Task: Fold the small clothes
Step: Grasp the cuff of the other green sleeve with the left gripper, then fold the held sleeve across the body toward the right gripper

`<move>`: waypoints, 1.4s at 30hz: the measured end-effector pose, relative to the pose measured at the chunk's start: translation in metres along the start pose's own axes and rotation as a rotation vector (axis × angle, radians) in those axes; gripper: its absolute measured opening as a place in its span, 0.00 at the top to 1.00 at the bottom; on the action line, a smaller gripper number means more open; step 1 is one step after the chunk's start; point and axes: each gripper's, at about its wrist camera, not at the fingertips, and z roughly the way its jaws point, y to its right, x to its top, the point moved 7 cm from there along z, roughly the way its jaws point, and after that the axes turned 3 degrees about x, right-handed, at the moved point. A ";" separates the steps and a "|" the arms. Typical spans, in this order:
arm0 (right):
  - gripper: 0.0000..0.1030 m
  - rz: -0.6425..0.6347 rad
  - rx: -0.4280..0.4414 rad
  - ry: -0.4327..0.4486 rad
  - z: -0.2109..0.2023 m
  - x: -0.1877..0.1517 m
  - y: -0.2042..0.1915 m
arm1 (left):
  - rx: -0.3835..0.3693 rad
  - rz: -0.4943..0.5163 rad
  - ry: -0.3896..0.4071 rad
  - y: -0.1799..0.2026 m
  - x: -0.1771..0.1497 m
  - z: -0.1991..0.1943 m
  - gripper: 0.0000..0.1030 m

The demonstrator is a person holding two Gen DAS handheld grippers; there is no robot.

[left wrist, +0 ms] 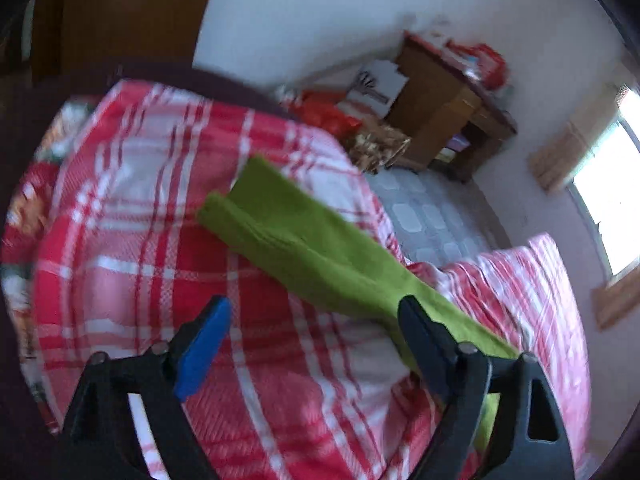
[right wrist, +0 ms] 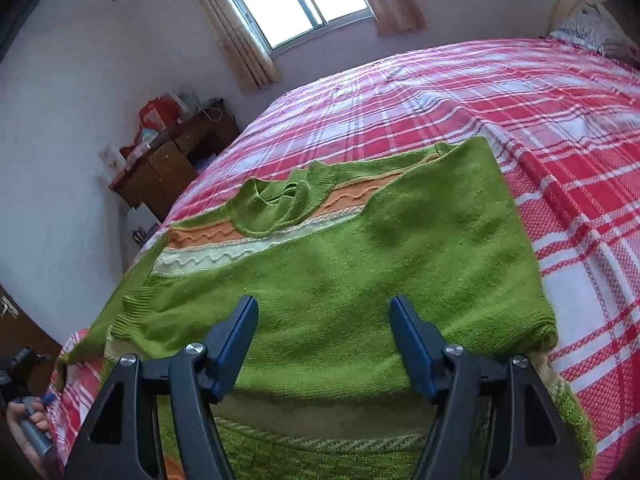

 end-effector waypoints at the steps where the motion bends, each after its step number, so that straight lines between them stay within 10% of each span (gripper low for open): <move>1: 0.33 0.004 0.002 0.001 0.000 0.000 0.001 | -0.016 -0.033 -0.015 -0.003 0.003 0.006 0.19; 7: 0.33 -0.020 -0.024 -0.007 0.003 -0.002 -0.003 | -0.061 -0.135 -0.026 0.002 0.011 0.028 0.23; 11: 0.33 -0.024 -0.031 -0.009 0.003 -0.003 -0.003 | -0.093 -0.101 -0.045 0.012 0.007 0.034 0.64; 17: 0.33 -0.027 -0.034 -0.010 0.003 -0.003 -0.004 | -0.030 -0.009 0.023 0.013 0.017 0.034 0.92; 24: 0.33 -0.027 -0.034 -0.008 0.003 -0.003 -0.004 | -0.165 0.209 0.154 0.079 0.020 -0.011 0.93; 31: 0.33 -0.019 -0.024 -0.003 0.002 -0.003 -0.003 | -0.402 0.621 0.255 0.206 -0.075 -0.084 0.93; 36: 0.33 -0.011 -0.013 0.001 0.001 -0.003 -0.001 | -0.558 0.878 0.163 0.267 -0.195 -0.103 0.93; 42: 0.33 0.004 0.007 0.007 0.001 -0.002 0.001 | -0.548 1.047 0.014 0.277 -0.287 -0.077 0.93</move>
